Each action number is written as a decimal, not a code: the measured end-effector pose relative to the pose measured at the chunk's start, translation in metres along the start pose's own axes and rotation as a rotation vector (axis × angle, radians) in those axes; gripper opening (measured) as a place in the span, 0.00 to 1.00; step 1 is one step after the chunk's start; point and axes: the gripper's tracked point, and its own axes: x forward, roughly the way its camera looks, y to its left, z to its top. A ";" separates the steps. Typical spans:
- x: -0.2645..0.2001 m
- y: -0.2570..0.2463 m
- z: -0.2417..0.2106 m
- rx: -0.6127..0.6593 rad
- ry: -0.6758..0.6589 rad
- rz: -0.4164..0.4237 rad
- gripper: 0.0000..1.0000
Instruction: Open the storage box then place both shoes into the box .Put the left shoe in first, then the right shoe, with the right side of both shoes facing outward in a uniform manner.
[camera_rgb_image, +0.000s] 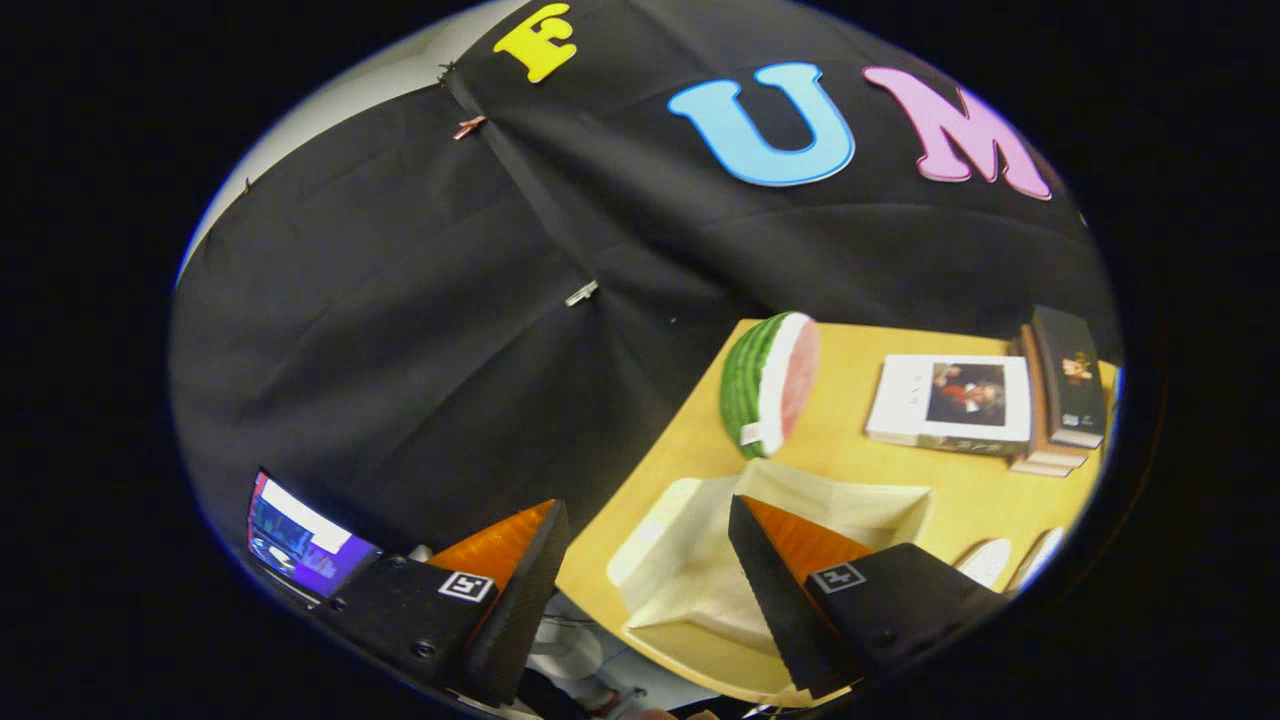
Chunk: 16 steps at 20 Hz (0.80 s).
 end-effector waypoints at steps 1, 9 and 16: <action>-0.012 -0.020 0.001 -0.011 -0.015 -0.036 0.98; -0.100 -0.168 -0.044 -0.027 -0.012 -0.330 0.98; -0.135 -0.267 -0.146 0.026 0.132 -0.504 0.99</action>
